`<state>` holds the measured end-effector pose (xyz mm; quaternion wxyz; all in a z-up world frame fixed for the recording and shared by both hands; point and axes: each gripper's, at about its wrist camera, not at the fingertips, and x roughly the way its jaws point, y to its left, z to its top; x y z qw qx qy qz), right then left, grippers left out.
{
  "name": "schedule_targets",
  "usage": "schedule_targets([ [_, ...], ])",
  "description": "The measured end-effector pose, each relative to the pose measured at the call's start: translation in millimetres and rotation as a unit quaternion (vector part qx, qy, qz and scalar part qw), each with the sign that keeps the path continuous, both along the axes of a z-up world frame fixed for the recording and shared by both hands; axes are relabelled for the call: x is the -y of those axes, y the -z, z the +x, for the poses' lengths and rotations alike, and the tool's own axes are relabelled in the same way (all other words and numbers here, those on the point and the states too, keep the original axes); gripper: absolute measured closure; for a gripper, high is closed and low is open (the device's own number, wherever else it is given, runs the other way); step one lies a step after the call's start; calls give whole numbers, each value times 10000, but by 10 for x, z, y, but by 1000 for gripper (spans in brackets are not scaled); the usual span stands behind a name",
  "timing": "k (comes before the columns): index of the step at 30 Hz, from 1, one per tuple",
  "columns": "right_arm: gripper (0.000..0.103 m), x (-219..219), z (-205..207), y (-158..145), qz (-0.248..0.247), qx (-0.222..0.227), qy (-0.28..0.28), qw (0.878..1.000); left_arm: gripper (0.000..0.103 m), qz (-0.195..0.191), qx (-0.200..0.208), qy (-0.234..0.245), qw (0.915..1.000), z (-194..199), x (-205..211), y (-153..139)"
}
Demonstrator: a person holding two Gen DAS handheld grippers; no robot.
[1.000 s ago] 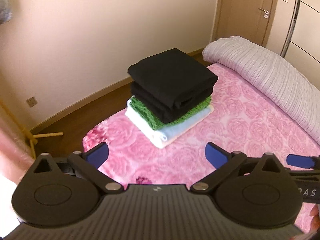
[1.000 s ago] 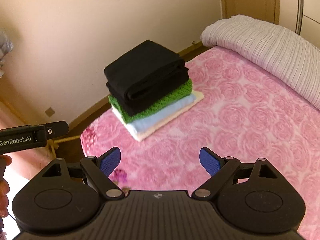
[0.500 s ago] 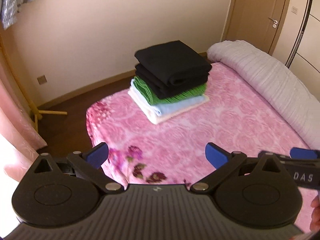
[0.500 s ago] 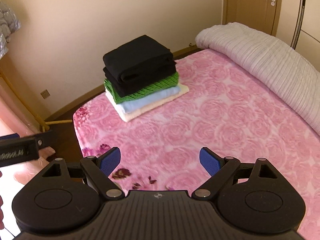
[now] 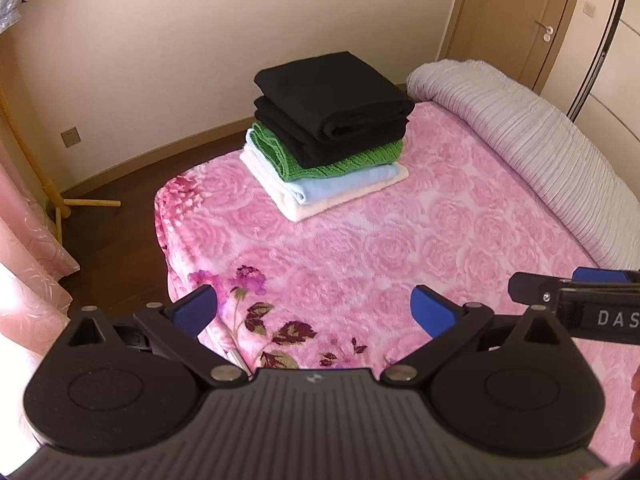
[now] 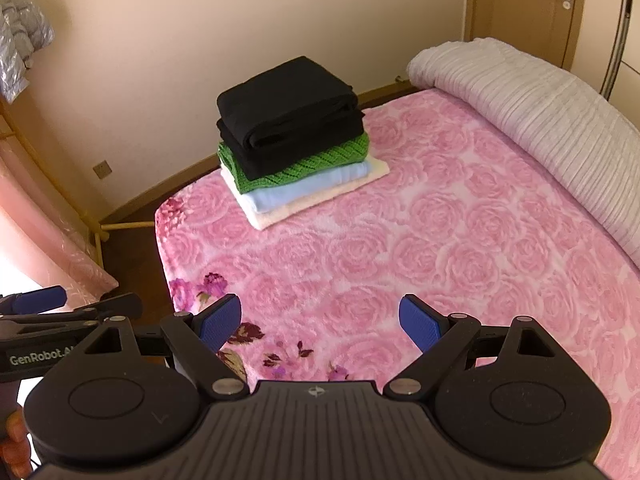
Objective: Fold clothes
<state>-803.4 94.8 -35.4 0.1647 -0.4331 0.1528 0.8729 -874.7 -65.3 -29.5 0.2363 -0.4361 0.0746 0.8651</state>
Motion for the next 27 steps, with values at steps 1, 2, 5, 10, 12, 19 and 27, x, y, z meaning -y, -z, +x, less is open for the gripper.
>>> schedule_targets([
  [1,14,-27,-29,15,0,20,-4,10000,1,-25,23,15,10000,-38,-38,21],
  [2,14,-63,-62,34,-15,53,13,10000,1,-45,38,37,10000,-81,-78,35],
  [5,14,-183,-163,98,-106,131,96,9998,1,-117,34,94,9999,-196,-175,78],
  [10,14,-333,-363,266,-317,304,183,9989,1,-218,109,108,9996,-396,-297,218],
  [12,14,-368,-450,332,-364,380,171,9985,1,-252,161,113,9995,-463,-328,276],
  [19,14,-444,-721,493,-461,565,116,9973,1,-360,216,75,9991,-717,-424,394],
  [27,14,-547,-927,622,-561,701,113,9959,1,-468,184,88,9987,-901,-556,465],
])
